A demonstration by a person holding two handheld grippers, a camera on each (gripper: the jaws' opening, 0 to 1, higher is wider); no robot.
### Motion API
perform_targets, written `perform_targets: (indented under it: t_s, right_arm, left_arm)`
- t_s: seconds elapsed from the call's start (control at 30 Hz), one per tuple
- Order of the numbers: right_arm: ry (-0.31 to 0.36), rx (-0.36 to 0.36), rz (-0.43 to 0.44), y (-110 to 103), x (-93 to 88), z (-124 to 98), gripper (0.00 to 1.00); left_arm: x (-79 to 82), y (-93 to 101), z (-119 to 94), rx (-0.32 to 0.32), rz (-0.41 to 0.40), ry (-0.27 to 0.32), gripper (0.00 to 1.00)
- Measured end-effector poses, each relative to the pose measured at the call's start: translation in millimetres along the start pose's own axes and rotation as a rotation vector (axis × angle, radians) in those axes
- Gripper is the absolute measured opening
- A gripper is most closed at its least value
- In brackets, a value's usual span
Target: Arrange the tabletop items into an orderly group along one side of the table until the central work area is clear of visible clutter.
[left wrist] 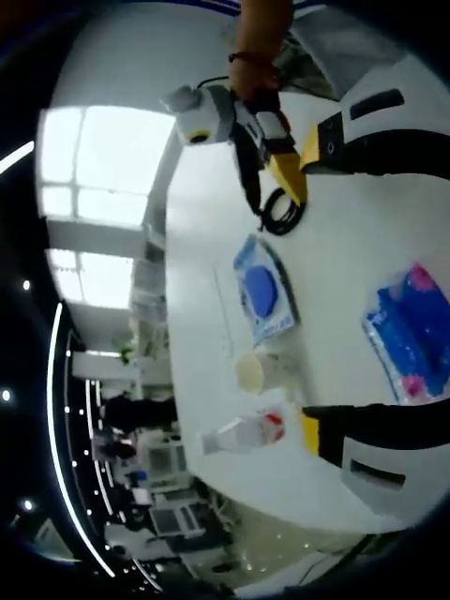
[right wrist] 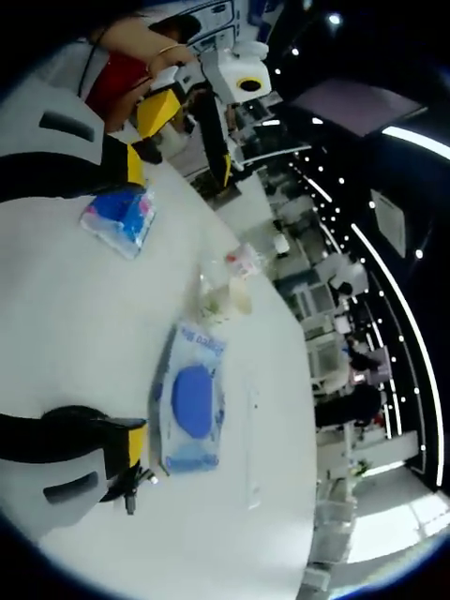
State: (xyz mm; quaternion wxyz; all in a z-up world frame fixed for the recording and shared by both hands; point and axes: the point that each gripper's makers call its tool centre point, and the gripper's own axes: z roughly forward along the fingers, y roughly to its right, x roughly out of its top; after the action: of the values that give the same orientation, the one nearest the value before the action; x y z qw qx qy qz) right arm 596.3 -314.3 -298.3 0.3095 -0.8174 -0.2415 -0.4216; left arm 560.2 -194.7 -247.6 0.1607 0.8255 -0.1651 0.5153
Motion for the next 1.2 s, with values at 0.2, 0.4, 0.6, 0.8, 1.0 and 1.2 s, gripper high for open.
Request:
perform_targets:
  t_s: [0.2,0.4,0.6,0.8,1.0,1.2]
  right_arm:
    - [0.000,0.055,0.026,-24.9,-7.0,10.6,0.94]
    - [-0.017,0.086,0.027,-45.9,-16.5,22.7,0.90]
    - [-0.049,0.110,0.030,-60.1,-31.3,36.3,0.87]
    - [-0.084,0.135,0.015,-76.0,-46.0,47.2,0.82]
    - [-0.106,0.139,0.000,-85.8,-58.5,58.2,0.73]
    - [-0.114,0.138,0.008,-94.0,-65.4,68.7,0.61]
  left_arm:
    - [-6.3,0.3,-14.4,0.015,0.015,-0.007,0.99]
    - [-5.1,0.2,-28.8,0.026,0.005,0.014,0.99]
    - [-6.9,4.8,-39.4,0.023,0.017,0.008,0.99]
    - [-16.2,0.5,-45.2,0.043,0.007,-0.005,0.99]
    - [-25.3,-4.4,-49.7,0.064,-0.010,-0.025,0.99]
    - [-33.9,-10.2,-54.9,0.088,-0.010,-0.046,0.99]
